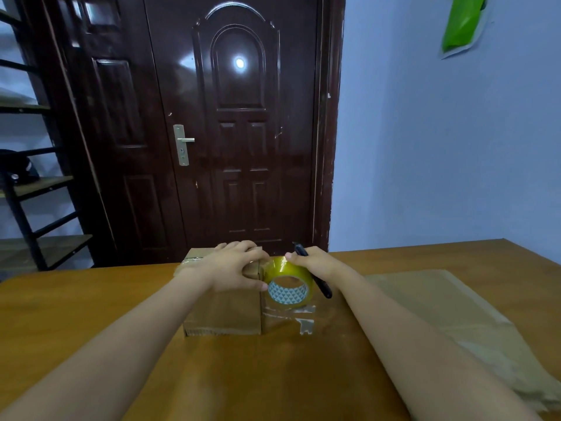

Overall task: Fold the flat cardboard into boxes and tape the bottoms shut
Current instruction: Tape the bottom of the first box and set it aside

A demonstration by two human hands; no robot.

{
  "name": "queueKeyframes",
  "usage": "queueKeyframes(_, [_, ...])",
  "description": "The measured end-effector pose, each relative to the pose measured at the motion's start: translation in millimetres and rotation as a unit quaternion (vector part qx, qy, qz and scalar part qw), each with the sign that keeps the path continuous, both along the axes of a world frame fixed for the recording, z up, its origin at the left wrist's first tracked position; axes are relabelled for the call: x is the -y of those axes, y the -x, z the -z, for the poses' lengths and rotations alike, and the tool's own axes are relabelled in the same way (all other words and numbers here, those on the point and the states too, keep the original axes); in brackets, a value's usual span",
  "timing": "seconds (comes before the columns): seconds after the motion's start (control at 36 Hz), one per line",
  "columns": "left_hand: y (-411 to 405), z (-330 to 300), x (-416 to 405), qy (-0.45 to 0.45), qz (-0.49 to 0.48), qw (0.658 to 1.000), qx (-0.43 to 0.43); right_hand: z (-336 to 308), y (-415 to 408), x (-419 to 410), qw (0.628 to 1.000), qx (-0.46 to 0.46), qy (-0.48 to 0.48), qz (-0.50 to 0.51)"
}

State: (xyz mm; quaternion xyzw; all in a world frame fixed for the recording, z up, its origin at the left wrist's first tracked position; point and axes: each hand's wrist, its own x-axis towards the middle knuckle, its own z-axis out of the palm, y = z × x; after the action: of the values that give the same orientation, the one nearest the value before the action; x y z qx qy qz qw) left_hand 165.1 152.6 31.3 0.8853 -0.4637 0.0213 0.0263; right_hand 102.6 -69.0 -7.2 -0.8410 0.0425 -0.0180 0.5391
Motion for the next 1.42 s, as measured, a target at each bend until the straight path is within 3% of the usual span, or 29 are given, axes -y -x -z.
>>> queueKeyframes(0.39, [-6, 7, 0, 0.009, -0.001, 1.000, 0.013, -13, -11, -8, 0.989, 0.010, 0.143, -0.015])
queueKeyframes(0.58, [-6, 9, 0, 0.023, 0.006, 1.000, 0.004, -6, -4, -18, 0.965, -0.069, 0.251, 0.021])
queueKeyframes(0.69, [-6, 8, -3, 0.016, -0.002, 1.000, 0.002, -1, -1, -23, 0.973, -0.050, 0.220, 0.047])
queueKeyframes(0.78, [-7, 7, -8, 0.012, -0.009, 1.000, -0.007, -7, 4, -23, 0.977, 0.030, 0.183, 0.105])
queueKeyframes(0.89, [-7, 8, -8, 0.004, -0.015, 1.000, 0.003, -20, 14, -20, 0.961, 0.100, 0.213, 0.145])
queueKeyframes(1.0, [-5, 7, -6, -0.008, -0.027, 1.000, 0.005, -33, 23, -23, 0.977, 0.029, 0.181, 0.112])
queueKeyframes(1.08, [-5, 7, -5, -0.010, -0.032, 0.999, 0.010, -36, 29, -27, 0.992, -0.084, 0.054, 0.083])
queueKeyframes(1.14, [-4, 7, -4, -0.011, -0.034, 0.999, 0.015, -35, 32, -31, 0.992, -0.115, 0.024, 0.050])
queueKeyframes(1.25, [-2, 6, -3, -0.007, -0.035, 0.999, 0.023, -37, 36, -43, 0.993, -0.073, 0.093, 0.013])
queueKeyframes(1.42, [0, 6, -3, -0.007, -0.035, 0.999, 0.030, -32, 26, -61, 0.995, -0.040, 0.088, 0.033])
